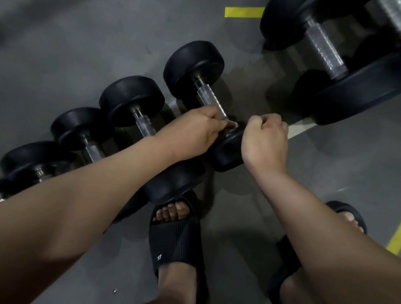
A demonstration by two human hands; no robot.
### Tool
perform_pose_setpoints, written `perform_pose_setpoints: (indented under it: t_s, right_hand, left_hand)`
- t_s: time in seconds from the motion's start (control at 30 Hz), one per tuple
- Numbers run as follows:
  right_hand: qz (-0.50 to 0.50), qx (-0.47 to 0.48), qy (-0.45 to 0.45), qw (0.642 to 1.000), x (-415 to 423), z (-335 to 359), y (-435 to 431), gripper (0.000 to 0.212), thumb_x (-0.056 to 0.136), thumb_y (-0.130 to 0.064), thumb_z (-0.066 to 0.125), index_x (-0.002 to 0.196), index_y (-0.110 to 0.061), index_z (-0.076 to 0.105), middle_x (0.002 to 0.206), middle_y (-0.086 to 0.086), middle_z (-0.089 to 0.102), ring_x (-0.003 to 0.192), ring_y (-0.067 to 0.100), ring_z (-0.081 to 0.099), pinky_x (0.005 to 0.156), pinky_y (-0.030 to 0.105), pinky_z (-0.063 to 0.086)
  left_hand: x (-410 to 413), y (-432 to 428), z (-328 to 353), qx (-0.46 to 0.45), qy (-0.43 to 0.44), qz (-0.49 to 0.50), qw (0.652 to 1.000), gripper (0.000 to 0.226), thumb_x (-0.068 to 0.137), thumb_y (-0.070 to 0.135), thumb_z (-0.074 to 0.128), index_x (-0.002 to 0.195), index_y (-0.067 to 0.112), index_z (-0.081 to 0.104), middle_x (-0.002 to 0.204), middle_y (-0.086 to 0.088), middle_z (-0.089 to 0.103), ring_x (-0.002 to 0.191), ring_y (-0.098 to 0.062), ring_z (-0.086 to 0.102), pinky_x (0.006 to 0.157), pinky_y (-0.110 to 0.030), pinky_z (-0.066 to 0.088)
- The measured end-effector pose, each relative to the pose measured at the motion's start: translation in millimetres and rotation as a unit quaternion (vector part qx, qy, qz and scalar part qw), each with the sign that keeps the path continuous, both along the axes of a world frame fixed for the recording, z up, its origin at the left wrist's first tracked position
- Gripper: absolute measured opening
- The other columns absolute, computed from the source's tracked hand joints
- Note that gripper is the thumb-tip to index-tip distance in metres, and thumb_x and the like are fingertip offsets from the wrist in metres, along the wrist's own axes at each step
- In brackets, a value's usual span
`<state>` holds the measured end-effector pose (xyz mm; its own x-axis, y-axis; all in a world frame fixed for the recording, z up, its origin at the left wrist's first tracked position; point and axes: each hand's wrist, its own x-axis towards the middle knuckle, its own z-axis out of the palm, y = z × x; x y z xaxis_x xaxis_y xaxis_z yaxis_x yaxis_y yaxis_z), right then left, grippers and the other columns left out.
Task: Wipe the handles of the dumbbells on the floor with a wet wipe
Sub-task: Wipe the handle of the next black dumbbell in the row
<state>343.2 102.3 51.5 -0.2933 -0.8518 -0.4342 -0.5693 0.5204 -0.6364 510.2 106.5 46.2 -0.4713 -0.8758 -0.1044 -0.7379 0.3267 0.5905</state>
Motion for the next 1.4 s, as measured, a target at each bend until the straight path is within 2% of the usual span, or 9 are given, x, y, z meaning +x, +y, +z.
perform_pose_setpoints:
  t_s: [0.13, 0.33, 0.5, 0.63, 0.87, 0.97, 1.1, 1.23, 1.4]
  right_hand:
    - [0.025, -0.012, 0.022, 0.999, 4.1, -3.1, 8.8, 0.048, 0.106, -0.04, 0.034, 0.122, -0.003, 0.06, 0.126, 0.017, 0.059, 0.121, 0.032, 0.051, 0.101, 0.039, 0.037]
    - [-0.001, -0.04, 0.023, 0.999, 1.8, -9.4, 3.7, 0.049, 0.107, -0.035, 0.029, 0.113, -0.003, 0.065, 0.116, 0.016, 0.064, 0.116, 0.03, 0.054, 0.098, 0.038, 0.038]
    - [-0.004, -0.073, 0.035, 0.997, 2.8, -11.6, 6.3, 0.045, 0.107, -0.033, 0.032, 0.107, -0.003, 0.067, 0.11, 0.017, 0.065, 0.113, 0.03, 0.054, 0.096, 0.038, 0.037]
    - [-0.005, -0.084, 0.038, 0.996, 3.8, -12.0, 7.3, 0.043, 0.106, -0.031, 0.035, 0.101, -0.002, 0.067, 0.103, 0.016, 0.066, 0.109, 0.031, 0.055, 0.094, 0.04, 0.039]
    - [-0.014, -0.09, 0.05, 0.995, 5.8, -15.1, 9.6, 0.043, 0.106, -0.032, 0.036, 0.103, -0.004, 0.068, 0.105, 0.016, 0.066, 0.109, 0.03, 0.054, 0.093, 0.038, 0.037]
    - [-0.01, -0.081, 0.041, 0.996, 4.2, -12.8, 6.7, 0.043, 0.105, -0.032, 0.036, 0.098, -0.004, 0.067, 0.1, 0.015, 0.066, 0.108, 0.03, 0.055, 0.091, 0.039, 0.039]
    - [-0.015, -0.059, 0.037, 0.997, 1.3, -13.5, 3.0, 0.043, 0.104, -0.036, 0.034, 0.091, -0.008, 0.065, 0.096, 0.014, 0.066, 0.103, 0.031, 0.057, 0.088, 0.04, 0.042]
    - [-0.013, -0.024, 0.031, 0.999, -5.6, -13.7, -3.5, 0.046, 0.104, -0.039, 0.033, 0.092, -0.007, 0.065, 0.102, 0.014, 0.067, 0.102, 0.03, 0.058, 0.089, 0.039, 0.044]
    - [0.109, -0.044, 0.1, 0.988, -15.6, -1.9, -6.9, 0.05, 0.103, -0.037, 0.032, 0.115, 0.0, 0.065, 0.116, 0.022, 0.063, 0.115, 0.037, 0.054, 0.099, 0.04, 0.041]
  left_hand:
    - [-1.9, 0.0, -3.8, -0.003, 0.011, 0.018, 1.0, 0.03, 0.097, 0.011, 0.057, 0.124, 0.008, 0.072, 0.102, -0.006, 0.063, 0.092, -0.018, 0.06, 0.085, -0.023, 0.045]
    - [0.5, -2.2, 4.9, 0.039, 0.037, -0.03, 0.998, 0.04, 0.099, 0.012, 0.056, 0.138, 0.017, 0.063, 0.112, -0.003, 0.063, 0.104, -0.018, 0.062, 0.098, -0.03, 0.049]
    - [0.1, -2.4, 1.7, -0.016, -0.002, 0.004, 1.0, 0.036, 0.101, 0.023, 0.049, 0.129, 0.016, 0.07, 0.099, -0.01, 0.065, 0.085, -0.024, 0.063, 0.076, -0.03, 0.052]
    - [14.7, -15.2, -1.9, 0.002, -0.071, 0.143, 0.987, 0.037, 0.104, 0.021, 0.04, 0.133, 0.017, 0.063, 0.119, -0.016, 0.061, 0.098, -0.032, 0.06, 0.08, -0.033, 0.044]
    - [-1.6, 4.5, -6.0, -0.039, -0.043, 0.015, 0.998, 0.035, 0.101, 0.025, 0.053, 0.131, 0.016, 0.068, 0.1, -0.008, 0.065, 0.08, -0.026, 0.064, 0.069, -0.03, 0.052]
    - [5.1, -11.8, -7.7, -0.036, -0.06, 0.126, 0.99, 0.033, 0.102, 0.034, 0.048, 0.126, 0.025, 0.069, 0.105, -0.008, 0.068, 0.09, -0.027, 0.065, 0.074, -0.032, 0.048]
    - [4.9, -17.2, -9.2, -0.028, -0.036, 0.145, 0.988, 0.023, 0.098, 0.042, 0.058, 0.113, 0.031, 0.072, 0.103, -0.009, 0.068, 0.095, -0.028, 0.065, 0.092, -0.038, 0.052]
    - [-10.4, -3.8, -8.5, -0.035, -0.028, 0.042, 0.998, 0.034, 0.099, 0.016, 0.056, 0.13, 0.011, 0.068, 0.102, -0.013, 0.065, 0.084, -0.031, 0.065, 0.075, -0.038, 0.057]
    - [-14.8, -11.3, -7.0, -0.008, -0.042, 0.099, 0.994, 0.035, 0.102, 0.014, 0.047, 0.133, 0.016, 0.065, 0.122, -0.015, 0.064, 0.105, -0.031, 0.059, 0.088, -0.036, 0.045]
